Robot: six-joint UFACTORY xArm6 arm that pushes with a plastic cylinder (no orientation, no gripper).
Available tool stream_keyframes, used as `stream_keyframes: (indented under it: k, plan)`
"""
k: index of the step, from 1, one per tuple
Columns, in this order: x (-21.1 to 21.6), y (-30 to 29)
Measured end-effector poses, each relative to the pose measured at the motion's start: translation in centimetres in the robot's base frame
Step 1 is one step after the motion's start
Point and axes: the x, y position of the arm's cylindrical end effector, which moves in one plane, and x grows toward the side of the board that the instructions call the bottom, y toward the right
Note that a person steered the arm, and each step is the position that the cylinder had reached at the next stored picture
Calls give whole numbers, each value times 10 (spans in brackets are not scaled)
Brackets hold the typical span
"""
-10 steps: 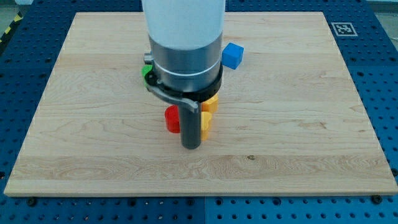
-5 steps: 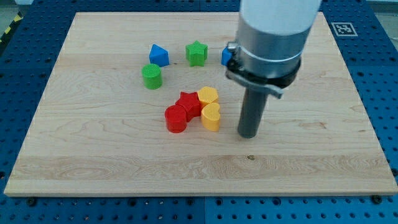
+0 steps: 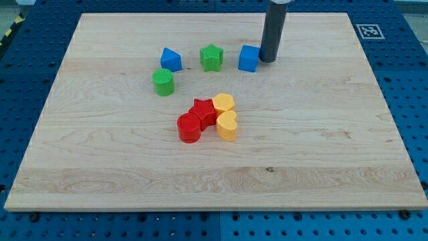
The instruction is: Push the blue cube left a bit
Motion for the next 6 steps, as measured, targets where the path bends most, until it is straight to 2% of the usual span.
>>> stream_keyframes:
  k: [2, 4, 6]
  plan:
    - [-19, -42]
    - [-21, -46]
    - [-21, -88]
